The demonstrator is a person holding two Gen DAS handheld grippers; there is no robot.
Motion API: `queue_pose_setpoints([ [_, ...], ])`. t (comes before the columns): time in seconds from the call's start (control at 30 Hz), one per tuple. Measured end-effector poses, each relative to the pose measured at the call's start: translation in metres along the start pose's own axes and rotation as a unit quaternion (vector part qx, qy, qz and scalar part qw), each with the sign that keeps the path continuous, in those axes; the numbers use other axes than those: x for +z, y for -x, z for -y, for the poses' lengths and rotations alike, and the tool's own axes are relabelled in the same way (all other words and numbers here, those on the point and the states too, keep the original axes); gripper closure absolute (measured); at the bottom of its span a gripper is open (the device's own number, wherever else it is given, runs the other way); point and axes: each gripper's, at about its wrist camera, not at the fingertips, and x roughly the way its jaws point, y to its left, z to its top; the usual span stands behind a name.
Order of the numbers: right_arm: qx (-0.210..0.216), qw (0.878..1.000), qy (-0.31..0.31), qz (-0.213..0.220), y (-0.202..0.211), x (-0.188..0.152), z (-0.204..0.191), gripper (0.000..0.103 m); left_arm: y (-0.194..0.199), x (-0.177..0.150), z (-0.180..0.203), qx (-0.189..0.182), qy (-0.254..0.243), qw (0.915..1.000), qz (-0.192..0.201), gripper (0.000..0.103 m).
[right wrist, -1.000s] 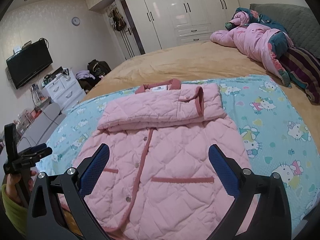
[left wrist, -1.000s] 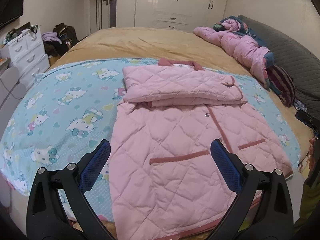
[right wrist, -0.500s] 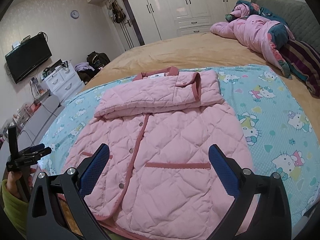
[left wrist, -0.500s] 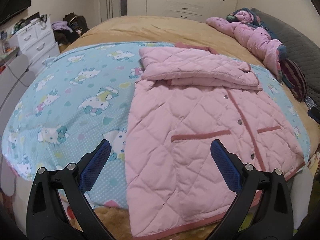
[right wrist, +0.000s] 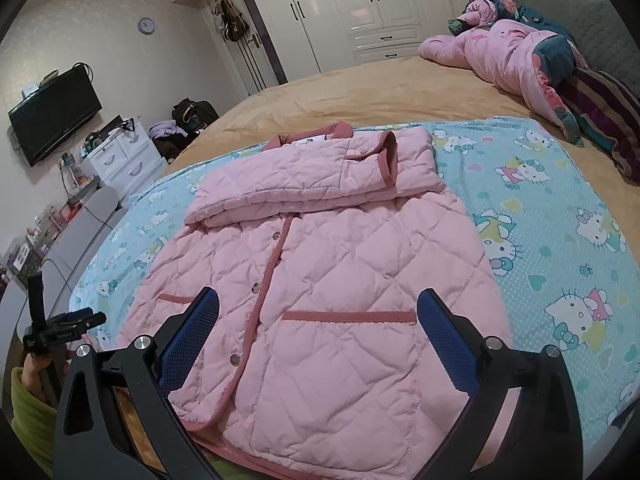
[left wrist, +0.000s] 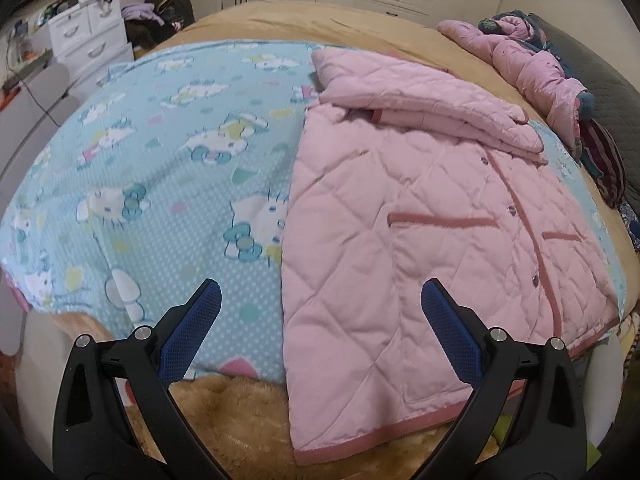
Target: Fold large clothes
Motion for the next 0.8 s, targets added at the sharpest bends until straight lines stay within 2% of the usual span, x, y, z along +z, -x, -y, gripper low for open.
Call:
queue_pose_setpoints([
  [0.53, -0.012, 1.000, -0.003, -0.017, 0.002, -0.016, 0.018, 0.004, -0.032, -0.042, -0.008, -0.029, -0.004, 0.9971, -0.071, 0.009],
  [0.8, -0.021, 0.999, -0.013, -0.033, -0.001, -0.028, 0.031, 0.004, -0.043, -0.056, -0.014, -0.068, 0.017, 0.9932, -0.093, 0.009],
])
